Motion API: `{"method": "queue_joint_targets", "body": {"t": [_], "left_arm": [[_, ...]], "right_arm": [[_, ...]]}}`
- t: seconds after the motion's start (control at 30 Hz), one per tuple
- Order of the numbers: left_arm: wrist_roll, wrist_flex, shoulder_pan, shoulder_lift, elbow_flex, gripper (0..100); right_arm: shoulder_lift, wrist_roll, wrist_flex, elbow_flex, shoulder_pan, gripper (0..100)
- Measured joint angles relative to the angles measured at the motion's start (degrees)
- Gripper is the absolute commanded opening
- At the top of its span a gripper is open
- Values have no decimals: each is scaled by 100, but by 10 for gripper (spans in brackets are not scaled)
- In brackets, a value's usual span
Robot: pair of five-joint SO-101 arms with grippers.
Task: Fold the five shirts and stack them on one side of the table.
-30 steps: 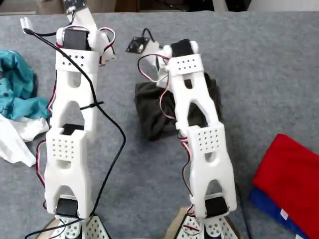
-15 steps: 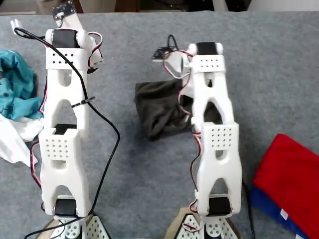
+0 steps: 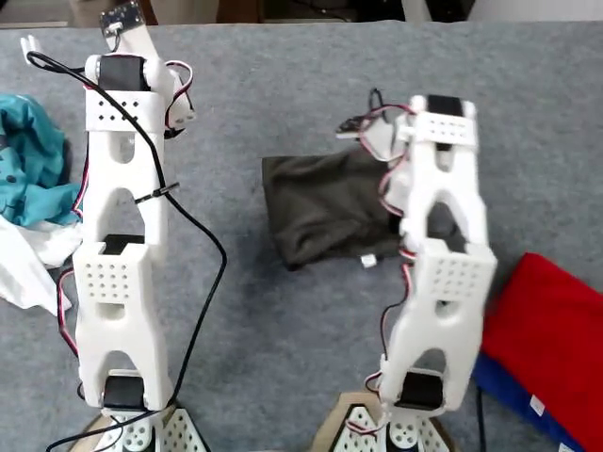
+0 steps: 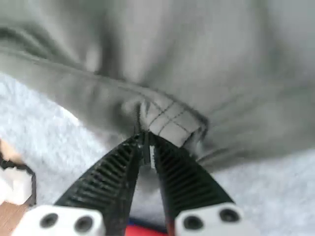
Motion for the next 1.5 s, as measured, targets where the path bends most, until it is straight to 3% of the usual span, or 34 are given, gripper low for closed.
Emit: {"method": "queue_joint_targets", "body": {"t": [0.23,0.43,0.63,0.87,1.17,1.5], "left_arm": [[0,0,70,0,0,19],[0,0,448,0,237,19],[0,0,879,0,510,19],[-9,0,949,0,747,19],[-9,0,958,0,774,19],[-26,0,1055,0,774,19]], "right_arm": [[-870,167,-35,492,325,5],[-1670,105,-290,510,-220,5],[-1424,-141,-1231,624,-668,5],[-703,-141,-1020,651,-712,5],[-659,9,-246,721,-9,5],[-659,369,-141,1222,343,5]]}}
